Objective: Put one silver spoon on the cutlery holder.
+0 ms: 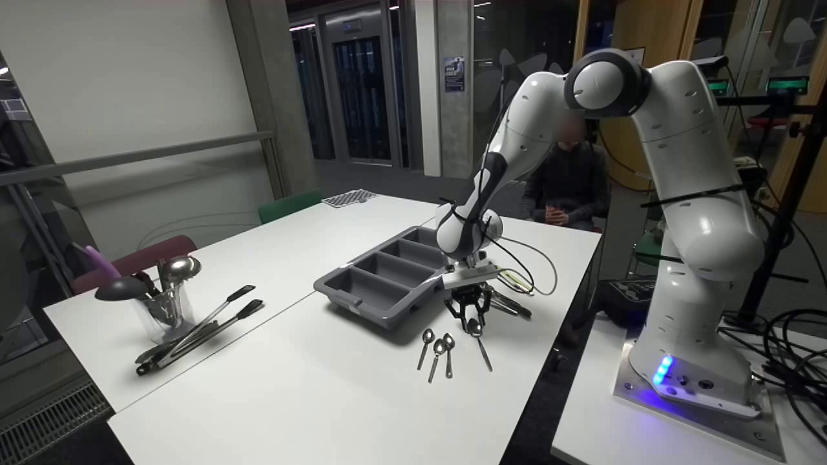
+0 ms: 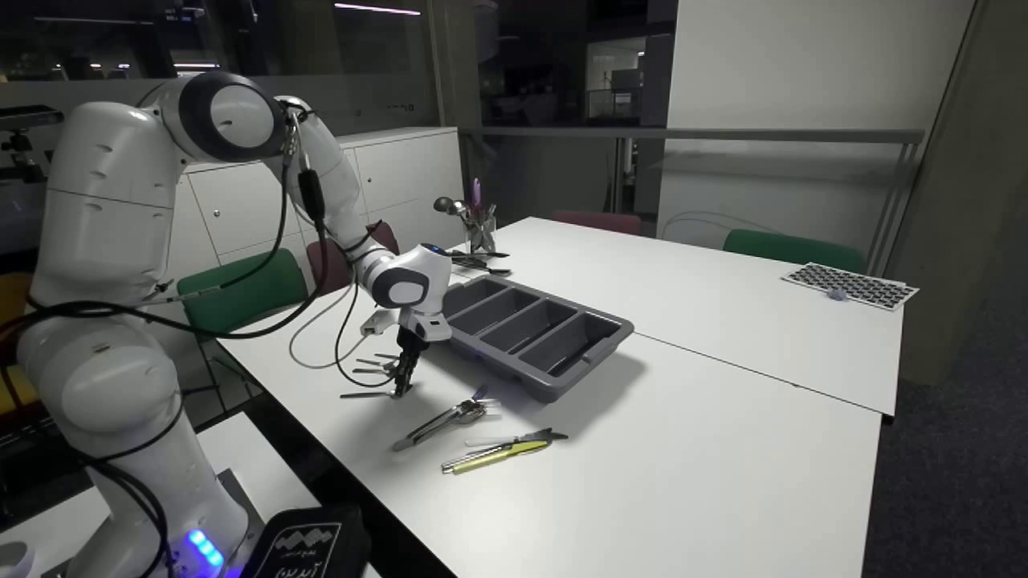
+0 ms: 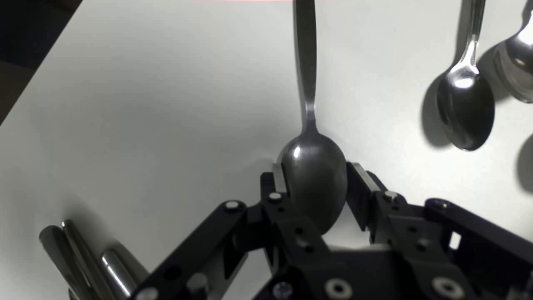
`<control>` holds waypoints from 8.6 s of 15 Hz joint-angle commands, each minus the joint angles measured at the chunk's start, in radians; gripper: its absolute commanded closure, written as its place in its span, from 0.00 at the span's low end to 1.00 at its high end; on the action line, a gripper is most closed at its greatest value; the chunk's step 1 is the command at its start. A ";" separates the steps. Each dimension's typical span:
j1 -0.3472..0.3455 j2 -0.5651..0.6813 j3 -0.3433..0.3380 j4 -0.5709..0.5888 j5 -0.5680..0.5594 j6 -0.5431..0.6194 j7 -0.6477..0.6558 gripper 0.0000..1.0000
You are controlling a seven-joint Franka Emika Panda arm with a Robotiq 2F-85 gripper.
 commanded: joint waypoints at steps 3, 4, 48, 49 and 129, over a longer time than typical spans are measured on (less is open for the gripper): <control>0.001 -0.078 0.004 -0.079 0.006 0.037 0.017 0.84; 0.003 -0.088 0.003 -0.089 0.003 0.042 0.019 0.84; -0.028 -0.395 0.084 0.159 -0.543 -0.065 -0.513 0.84; -0.028 -0.390 0.084 0.161 -0.536 -0.067 -0.527 0.84; -0.086 0.501 0.033 1.407 -0.317 -0.625 -0.681 0.84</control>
